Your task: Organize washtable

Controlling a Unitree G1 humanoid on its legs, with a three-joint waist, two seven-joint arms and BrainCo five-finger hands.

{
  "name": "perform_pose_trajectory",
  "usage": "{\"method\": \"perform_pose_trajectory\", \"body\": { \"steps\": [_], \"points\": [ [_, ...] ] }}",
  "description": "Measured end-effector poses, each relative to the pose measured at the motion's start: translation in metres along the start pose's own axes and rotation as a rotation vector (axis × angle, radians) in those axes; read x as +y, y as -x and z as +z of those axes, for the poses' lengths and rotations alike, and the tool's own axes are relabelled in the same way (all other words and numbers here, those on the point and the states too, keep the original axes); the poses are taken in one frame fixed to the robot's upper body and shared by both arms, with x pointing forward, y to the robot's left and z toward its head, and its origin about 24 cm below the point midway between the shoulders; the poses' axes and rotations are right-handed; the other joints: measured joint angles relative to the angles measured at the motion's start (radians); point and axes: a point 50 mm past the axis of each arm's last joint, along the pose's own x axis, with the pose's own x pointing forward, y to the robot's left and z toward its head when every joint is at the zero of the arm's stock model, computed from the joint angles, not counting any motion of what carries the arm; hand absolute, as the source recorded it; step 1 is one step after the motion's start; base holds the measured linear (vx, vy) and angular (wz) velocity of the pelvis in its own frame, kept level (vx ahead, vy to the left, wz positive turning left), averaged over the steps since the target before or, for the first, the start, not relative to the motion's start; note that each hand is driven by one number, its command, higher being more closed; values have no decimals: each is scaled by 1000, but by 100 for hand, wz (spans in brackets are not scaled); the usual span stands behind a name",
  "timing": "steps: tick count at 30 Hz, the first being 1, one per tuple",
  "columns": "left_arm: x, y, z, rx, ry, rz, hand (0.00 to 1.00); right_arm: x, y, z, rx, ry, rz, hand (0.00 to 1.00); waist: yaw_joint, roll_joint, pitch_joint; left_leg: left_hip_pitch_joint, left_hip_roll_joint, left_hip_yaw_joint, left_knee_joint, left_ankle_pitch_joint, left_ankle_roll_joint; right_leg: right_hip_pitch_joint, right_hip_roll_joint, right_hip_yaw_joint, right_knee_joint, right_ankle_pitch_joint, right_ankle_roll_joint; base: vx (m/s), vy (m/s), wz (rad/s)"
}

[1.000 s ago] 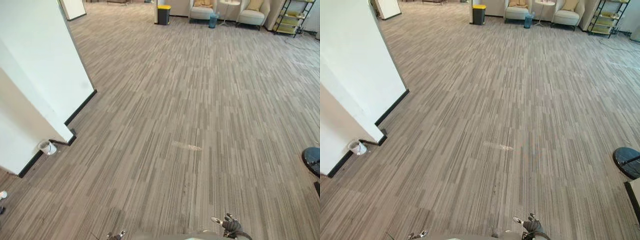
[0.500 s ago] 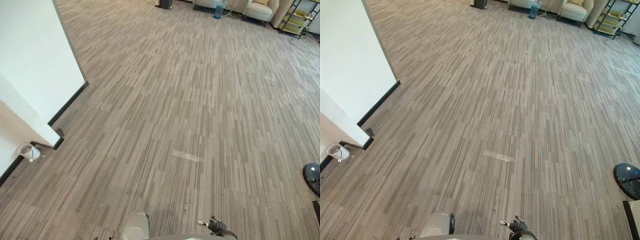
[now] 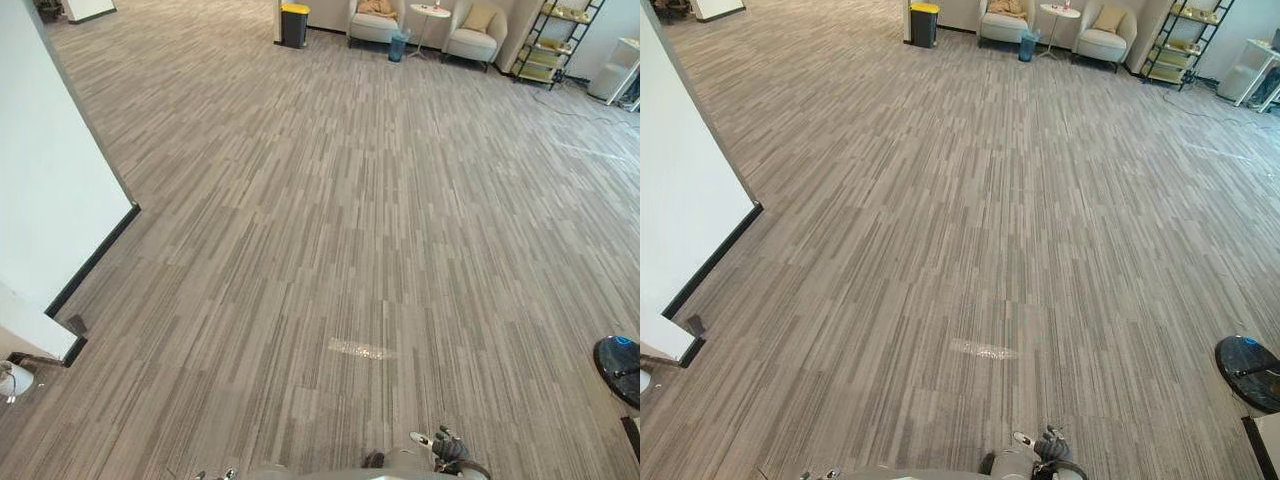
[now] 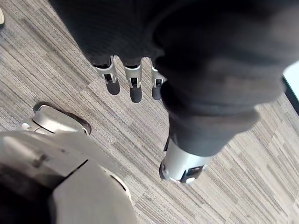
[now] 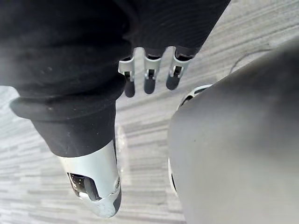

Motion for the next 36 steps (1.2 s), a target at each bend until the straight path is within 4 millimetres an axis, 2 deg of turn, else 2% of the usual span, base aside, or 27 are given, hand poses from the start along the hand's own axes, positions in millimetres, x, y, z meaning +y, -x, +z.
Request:
{"method": "perform_pose_trajectory", "body": {
  "steps": [3,5,7,8,9,10,12,14,16,17,18,19,20,22,27,30,32,36],
  "points": [
    [1,0,-1,3,-17,5,0,-1,1,1,-12,-1,-1,0,-3,2,-7,36,17,1,-59,15,-28,-32,-2,-18,103,-97,1,124,-180,8],
    [2,1,-2,3,-19,8,0,0,1,-1,-4,2,-1,0,0,0,-12,35,29,-8,-29,30,-53,-27,4,-24,114,-135,6,124,-172,20],
    [3,2,-3,1,17,20,0,-1,1,-3,4,17,1,0,1,0,-25,-56,49,-78,161,52,-46,-5,22,-34,106,-149,-4,137,-203,8],
    [4,2,-5,5,24,24,0,-1,1,-2,2,36,6,0,1,8,-26,-139,63,-126,303,87,-38,13,41,-38,93,-156,-6,101,-148,-5],
    [4,2,-4,4,26,25,0,-1,1,-2,1,42,7,0,2,10,-26,-174,66,-147,372,116,-35,24,51,-36,84,-157,-8,139,-155,-14],
    [7,2,-3,-1,25,32,0,0,1,-2,2,44,6,0,3,-2,-21,-236,75,-168,486,164,-31,41,61,-32,61,-157,-12,153,-127,-18],
    [7,2,-2,-9,22,32,0,0,1,-6,22,42,4,0,4,-7,-21,-303,86,-125,546,159,-30,83,65,-25,6,-135,-38,167,-100,-13],
    [7,2,-1,-12,16,29,0,0,1,-8,31,43,4,0,5,-9,-20,-322,87,-58,467,147,-30,120,58,-17,-51,-110,-34,135,-2,-7],
    [8,1,1,-17,14,29,0,1,1,-9,37,41,7,0,3,-15,-23,-316,59,-9,226,153,-30,141,31,-13,-85,-96,-16,115,95,1],
    [6,1,1,-17,13,25,0,0,1,-9,35,43,5,0,2,-9,-23,-305,42,-6,98,183,-28,140,25,-11,-87,-95,-5,144,199,2],
    [5,1,1,-15,19,23,0,-1,1,-8,36,49,3,0,6,-9,-29,-280,12,0,21,197,-35,136,9,9,-91,-91,24,94,154,1],
    [8,1,1,-19,17,29,0,0,1,-12,51,46,7,0,7,-15,-32,-274,-5,3,-5,206,-31,136,2,11,-108,-83,33,131,155,5],
    [11,0,4,-27,18,37,0,4,1,-13,55,42,14,0,6,-33,-38,-270,-30,2,-29,211,-23,148,-12,9,-150,-63,52,107,107,10],
    [12,0,6,-30,5,37,0,6,2,-15,60,39,20,0,6,-40,-41,-266,-57,1,-31,212,-23,171,-22,11,-202,-34,54,133,177,3],
    [2,-4,13,-32,-95,-4,0,2,3,-18,64,42,10,0,3,-31,-58,-198,-95,59,-135,230,-1,192,-39,54,-289,22,61,40,74,-27],
    [-14,-5,23,-65,-142,-61,0,1,3,-18,65,45,13,0,1,-22,-71,-174,-114,63,-203,260,4,192,-45,66,-321,42,67,-4,15,-15],
    [-28,-3,24,-101,-122,-101,0,-1,3,-18,63,45,4,0,-3,-20,-73,-151,-128,59,-245,276,9,200,-51,63,-327,45,67,-3,8,-2],
    [-33,-2,24,-113,-114,-116,0,-1,3,-18,65,46,-7,0,1,-23,-72,-148,-141,42,-254,282,19,210,-62,45,-326,45,67,-18,20,15]
  ]
}}
